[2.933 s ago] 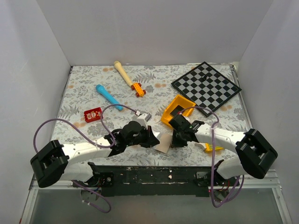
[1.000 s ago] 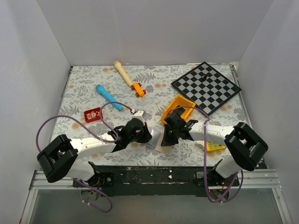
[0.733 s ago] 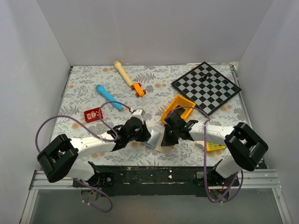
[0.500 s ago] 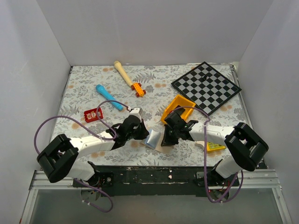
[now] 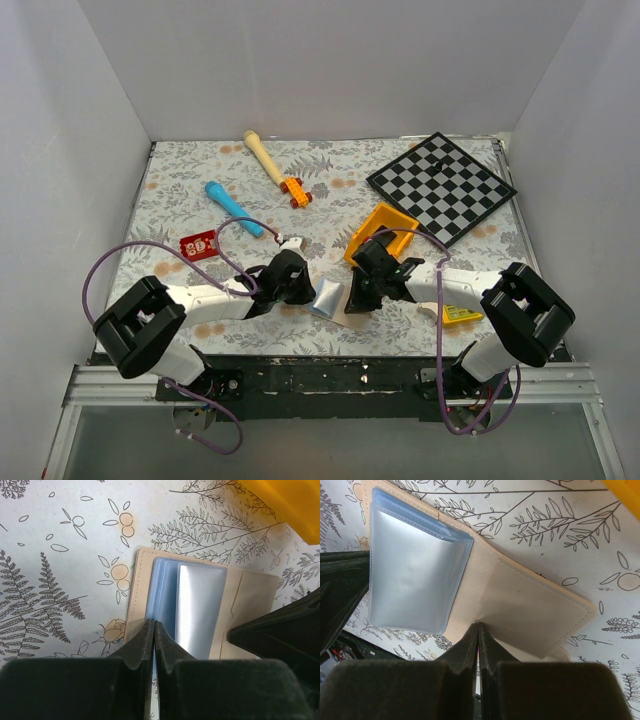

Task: Put the credit cards into the card holder
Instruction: Open the card holder at the center of the board.

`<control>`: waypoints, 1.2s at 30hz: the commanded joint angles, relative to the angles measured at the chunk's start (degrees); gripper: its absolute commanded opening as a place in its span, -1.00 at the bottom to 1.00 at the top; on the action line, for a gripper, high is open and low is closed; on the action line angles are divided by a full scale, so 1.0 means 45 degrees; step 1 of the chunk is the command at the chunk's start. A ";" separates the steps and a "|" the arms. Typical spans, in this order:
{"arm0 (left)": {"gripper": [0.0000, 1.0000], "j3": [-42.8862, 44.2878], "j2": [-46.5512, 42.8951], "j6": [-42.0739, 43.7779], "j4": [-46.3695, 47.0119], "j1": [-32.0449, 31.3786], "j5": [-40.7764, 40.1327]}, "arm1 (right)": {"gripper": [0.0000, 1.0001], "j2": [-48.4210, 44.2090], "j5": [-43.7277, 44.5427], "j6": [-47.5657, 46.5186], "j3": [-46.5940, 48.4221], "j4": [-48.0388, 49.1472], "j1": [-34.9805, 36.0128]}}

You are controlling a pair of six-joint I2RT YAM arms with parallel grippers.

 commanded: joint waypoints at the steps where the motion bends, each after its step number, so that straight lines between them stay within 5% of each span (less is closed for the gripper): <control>1: -1.00 -0.0012 -0.0358 0.0032 -0.0589 0.0039 -0.0583 | -0.86 0.0211 0.0526 0.0001 -0.0486 -0.0461 0.0084; 16: -1.00 -0.0325 -0.0847 -0.0026 -0.1468 0.0058 -0.1424 | -0.87 0.0348 0.0506 0.0137 -0.0467 -0.0402 0.0162; 36: -1.00 0.0280 -0.0123 0.0189 -0.0004 -0.0742 0.0588 | -0.88 0.0680 0.0155 0.0215 -0.0486 -0.0013 0.0201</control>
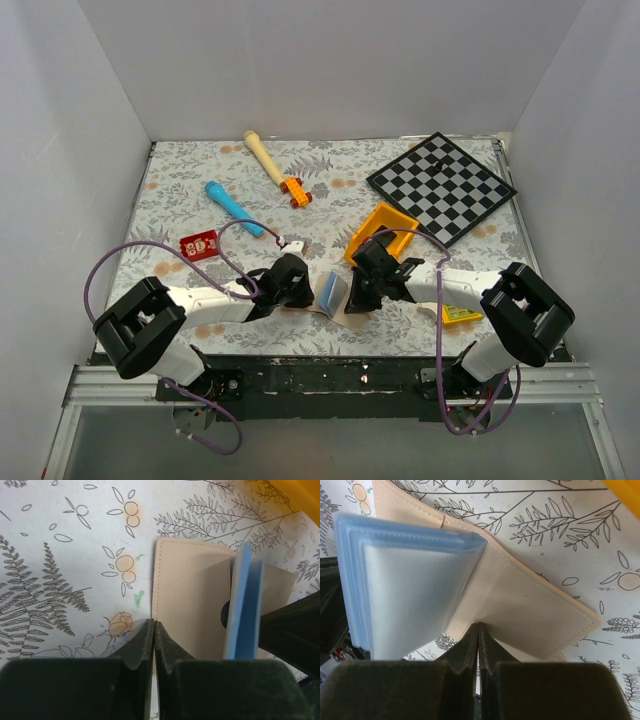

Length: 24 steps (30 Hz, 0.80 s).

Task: Put the credit cards into the card holder
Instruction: Open the card holder at the center of the board.

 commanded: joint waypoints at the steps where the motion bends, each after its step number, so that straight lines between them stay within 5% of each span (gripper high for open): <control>1: -1.00 0.0499 -0.0158 0.0082 0.0142 -0.0489 0.1093 | -0.88 0.0641 0.0135 0.0123 -0.0481 -0.0056 0.0172; 10: -1.00 0.0850 -0.0452 0.0219 -0.0112 -0.0705 0.0898 | -0.88 0.0349 0.0329 0.0162 -0.0462 -0.0308 0.0172; 24: -1.00 0.0519 0.0290 0.0180 0.0180 -0.0724 0.0859 | -0.74 -0.2892 0.3141 0.0065 0.0299 -0.4116 0.0172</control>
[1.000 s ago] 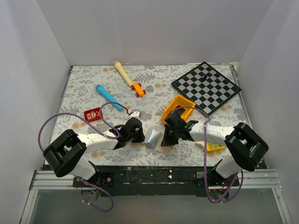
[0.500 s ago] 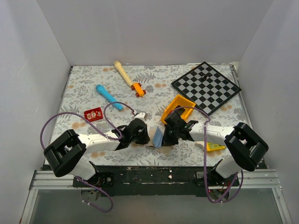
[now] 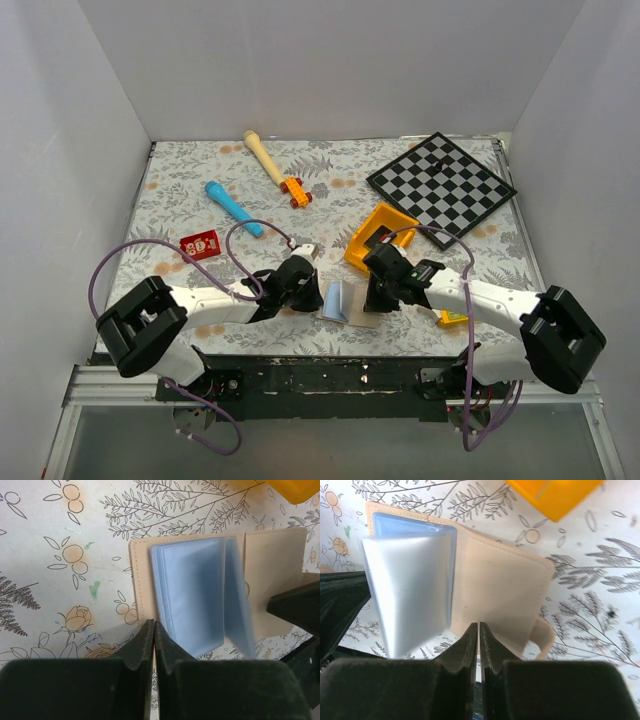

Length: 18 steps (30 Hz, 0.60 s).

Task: Put the credit cards into the card holder
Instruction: Open the card holder at the center of the board.

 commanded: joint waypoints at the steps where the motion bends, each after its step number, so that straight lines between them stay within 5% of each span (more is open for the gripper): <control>1: -1.00 0.0057 0.0271 0.0005 0.0385 -0.0054 0.0150 | -0.74 -0.0906 0.1272 -0.0091 0.0503 -0.1684 0.0051; 10: -1.00 0.0076 0.0740 -0.0015 0.0659 -0.0132 0.0384 | -0.67 -0.1904 0.1275 -0.0618 0.0896 -0.1591 0.0051; 18: -1.00 0.0271 0.0760 0.0005 0.0620 -0.0191 0.0423 | -0.66 -0.0013 0.0551 -0.0483 0.0427 -0.0339 0.0051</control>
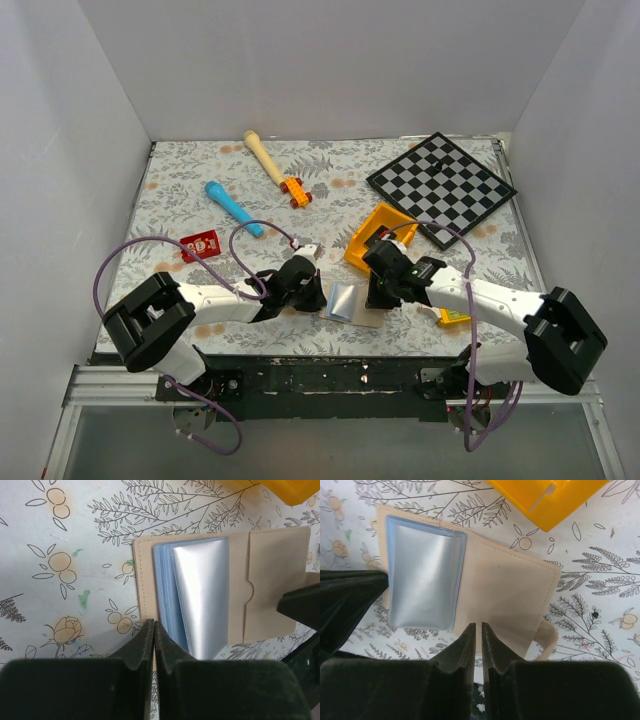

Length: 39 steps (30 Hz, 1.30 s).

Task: Put the credit cards into the card holder
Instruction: Open the card holder at the center of the board.

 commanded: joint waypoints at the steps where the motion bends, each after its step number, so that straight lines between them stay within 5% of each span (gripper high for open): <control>1: -1.00 0.0296 0.0172 0.0082 -0.0143 -0.0157 0.0151 | -0.67 0.1198 -0.0338 0.0179 -0.0127 0.0886 0.0031; 25: -1.00 0.2014 0.0720 0.0473 -0.0338 -0.1192 0.1069 | -0.72 0.3076 -0.1783 0.0922 -0.1573 0.3581 0.0031; 39: -1.00 0.2815 0.1948 0.0551 0.0287 -0.1700 0.1636 | -0.72 0.1964 -0.1725 0.0805 -0.1632 0.3192 -0.0066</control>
